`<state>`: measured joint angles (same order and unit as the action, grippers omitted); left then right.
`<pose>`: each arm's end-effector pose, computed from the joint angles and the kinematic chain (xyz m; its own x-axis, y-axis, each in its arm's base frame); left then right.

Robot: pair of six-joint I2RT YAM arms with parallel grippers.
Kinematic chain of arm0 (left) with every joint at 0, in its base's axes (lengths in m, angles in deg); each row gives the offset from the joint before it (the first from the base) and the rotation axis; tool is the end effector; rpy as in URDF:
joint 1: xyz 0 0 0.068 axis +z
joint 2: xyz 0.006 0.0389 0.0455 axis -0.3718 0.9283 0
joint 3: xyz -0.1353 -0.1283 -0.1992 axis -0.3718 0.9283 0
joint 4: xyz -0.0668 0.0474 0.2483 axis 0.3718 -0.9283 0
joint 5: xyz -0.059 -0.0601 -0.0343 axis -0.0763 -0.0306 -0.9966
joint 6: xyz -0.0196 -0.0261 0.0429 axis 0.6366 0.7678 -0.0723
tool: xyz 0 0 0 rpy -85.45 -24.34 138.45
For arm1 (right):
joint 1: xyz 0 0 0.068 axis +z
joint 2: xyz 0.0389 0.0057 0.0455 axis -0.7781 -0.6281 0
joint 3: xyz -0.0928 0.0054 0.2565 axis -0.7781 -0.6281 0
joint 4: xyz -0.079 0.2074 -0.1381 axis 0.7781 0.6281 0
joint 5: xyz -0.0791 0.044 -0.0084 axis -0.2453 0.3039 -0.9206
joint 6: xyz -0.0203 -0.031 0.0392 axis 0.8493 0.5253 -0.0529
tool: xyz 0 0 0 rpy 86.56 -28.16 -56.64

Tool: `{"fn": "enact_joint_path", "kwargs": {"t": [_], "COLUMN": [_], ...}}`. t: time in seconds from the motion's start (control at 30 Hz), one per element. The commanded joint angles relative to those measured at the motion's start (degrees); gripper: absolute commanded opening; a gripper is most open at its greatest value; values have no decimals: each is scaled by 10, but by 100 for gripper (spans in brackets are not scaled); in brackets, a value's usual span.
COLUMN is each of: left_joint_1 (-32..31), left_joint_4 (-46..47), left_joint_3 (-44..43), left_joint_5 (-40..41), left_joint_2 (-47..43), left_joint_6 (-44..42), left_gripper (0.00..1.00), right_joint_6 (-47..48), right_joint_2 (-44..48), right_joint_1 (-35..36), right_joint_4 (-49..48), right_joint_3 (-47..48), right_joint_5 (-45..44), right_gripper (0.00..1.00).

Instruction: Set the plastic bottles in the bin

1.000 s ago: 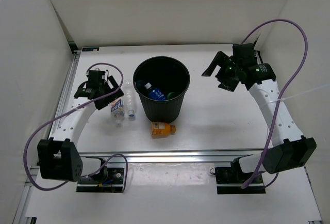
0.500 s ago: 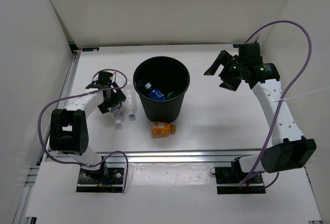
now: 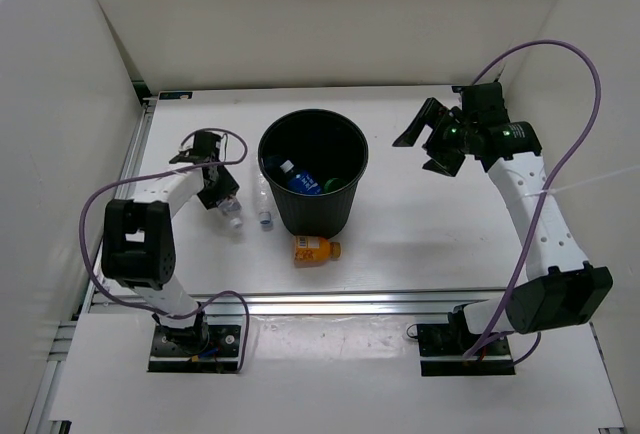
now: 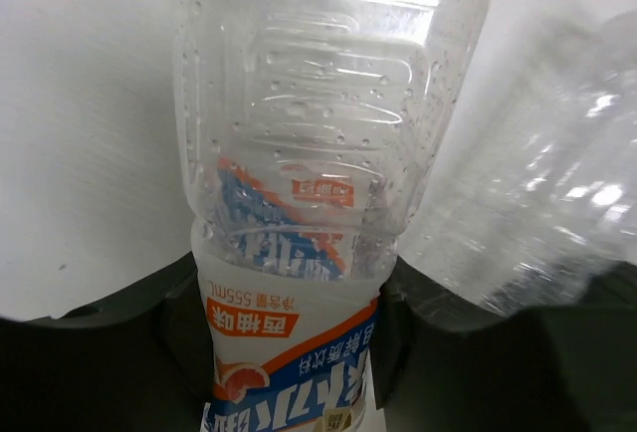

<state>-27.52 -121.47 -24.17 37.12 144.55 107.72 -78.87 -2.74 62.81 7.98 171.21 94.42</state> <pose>0.3248 -0.0269 0.1888 -0.7252 -0.5647 -0.3940 -0.5561 0.8178 -0.1485 0.2769 0.0651 0.3923 -0.7328 0.4879 -0.4743 0.1545 0.7982 0.5823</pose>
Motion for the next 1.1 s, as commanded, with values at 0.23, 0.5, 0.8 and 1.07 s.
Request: {"fn": "enact_joint_path", "kwargs": {"t": [0.23,0.5,0.8,1.07], "left_joint_1": [-12,-139,-254,-235], "left_joint_4": [-36,-36,-41,-41], "left_joint_3": [-325,-471,-431,-310], "left_joint_5": [-6,-115,-79,208], "left_joint_2": [-124,-52,-29,-179], "left_joint_6": [-31,-71,-152,-138], "left_gripper": [38,41,100,100], "right_joint_6": [10,5,6,11], "right_joint_2": [-10,-10,-10,6], "right_joint_1": [-1,-1,-1,-1], "right_joint_4": [-22,-27,-37,-37], "right_joint_3": [20,0,-6,-29], "right_joint_5": [29,34,47,36], "right_gripper": [100,100,100,100]}}
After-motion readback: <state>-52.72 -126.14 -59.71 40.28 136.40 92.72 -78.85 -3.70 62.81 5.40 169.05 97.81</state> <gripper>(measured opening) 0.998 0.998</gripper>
